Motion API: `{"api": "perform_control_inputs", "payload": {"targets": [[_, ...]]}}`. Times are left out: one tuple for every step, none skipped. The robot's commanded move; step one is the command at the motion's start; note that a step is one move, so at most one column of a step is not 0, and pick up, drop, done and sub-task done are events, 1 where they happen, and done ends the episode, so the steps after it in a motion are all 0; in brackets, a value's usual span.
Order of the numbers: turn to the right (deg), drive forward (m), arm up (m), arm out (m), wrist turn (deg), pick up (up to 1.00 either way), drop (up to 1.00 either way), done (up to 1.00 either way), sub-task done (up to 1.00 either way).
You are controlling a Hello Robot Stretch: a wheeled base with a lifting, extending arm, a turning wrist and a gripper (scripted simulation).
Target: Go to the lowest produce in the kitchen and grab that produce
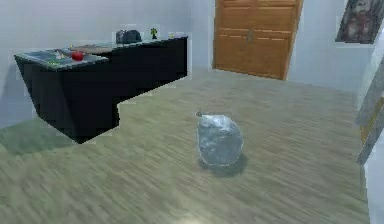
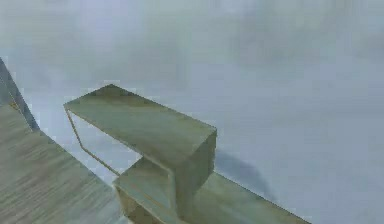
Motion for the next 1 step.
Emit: {"api": "perform_control_inputs", "payload": {"targets": [[-45.0,0.00,0.00,0.00,0.0,0.00,0.00,0.00,0.00]]}}
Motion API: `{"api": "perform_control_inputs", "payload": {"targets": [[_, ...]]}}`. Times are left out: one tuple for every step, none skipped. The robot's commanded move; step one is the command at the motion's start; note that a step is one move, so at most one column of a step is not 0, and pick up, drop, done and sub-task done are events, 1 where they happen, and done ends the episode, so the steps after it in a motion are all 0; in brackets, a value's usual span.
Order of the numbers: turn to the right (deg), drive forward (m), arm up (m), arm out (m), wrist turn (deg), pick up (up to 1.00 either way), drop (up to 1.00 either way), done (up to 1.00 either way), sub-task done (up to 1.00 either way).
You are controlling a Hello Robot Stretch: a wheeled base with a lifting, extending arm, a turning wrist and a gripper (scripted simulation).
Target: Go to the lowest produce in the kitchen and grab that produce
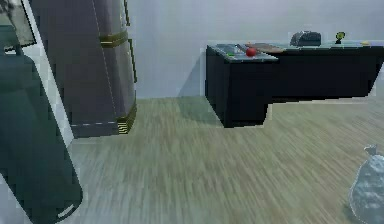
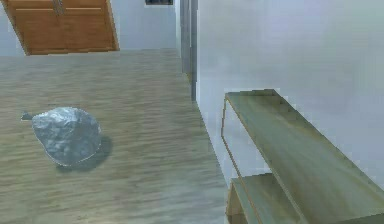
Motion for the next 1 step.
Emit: {"api": "perform_control_inputs", "payload": {"targets": [[-9.0,0.00,0.00,0.00,0.0,0.00,0.00,0.00,0.00]]}}
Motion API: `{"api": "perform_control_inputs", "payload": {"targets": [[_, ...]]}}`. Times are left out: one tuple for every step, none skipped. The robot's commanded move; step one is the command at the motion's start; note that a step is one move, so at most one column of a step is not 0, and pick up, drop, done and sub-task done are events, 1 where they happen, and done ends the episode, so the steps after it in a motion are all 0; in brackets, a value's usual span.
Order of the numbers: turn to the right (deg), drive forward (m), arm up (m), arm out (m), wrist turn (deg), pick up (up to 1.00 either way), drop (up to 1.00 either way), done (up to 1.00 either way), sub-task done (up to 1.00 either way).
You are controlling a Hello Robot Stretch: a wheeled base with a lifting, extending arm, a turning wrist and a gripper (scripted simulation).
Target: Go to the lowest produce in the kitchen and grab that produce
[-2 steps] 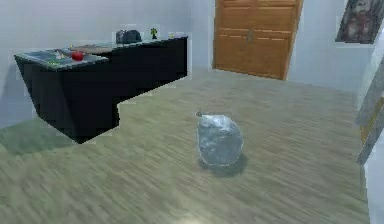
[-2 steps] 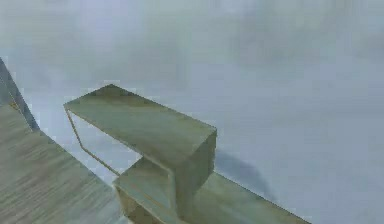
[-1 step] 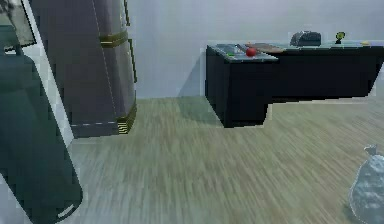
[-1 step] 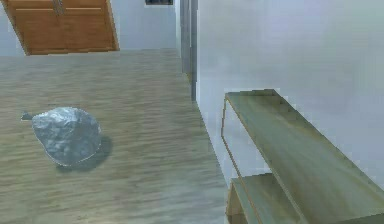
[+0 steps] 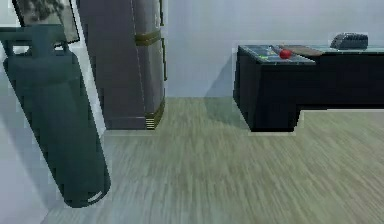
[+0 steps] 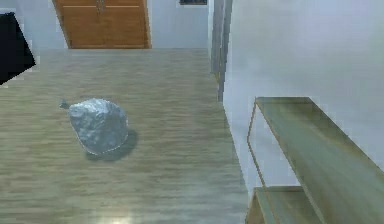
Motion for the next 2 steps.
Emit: {"api": "perform_control_inputs", "payload": {"targets": [[0.0,0.25,0.00,0.00,0.0,0.00,0.00,0.00,0.00],[24.0,0.00,0.00,0.00,0.0,0.00,0.00,0.00,0.00]]}}
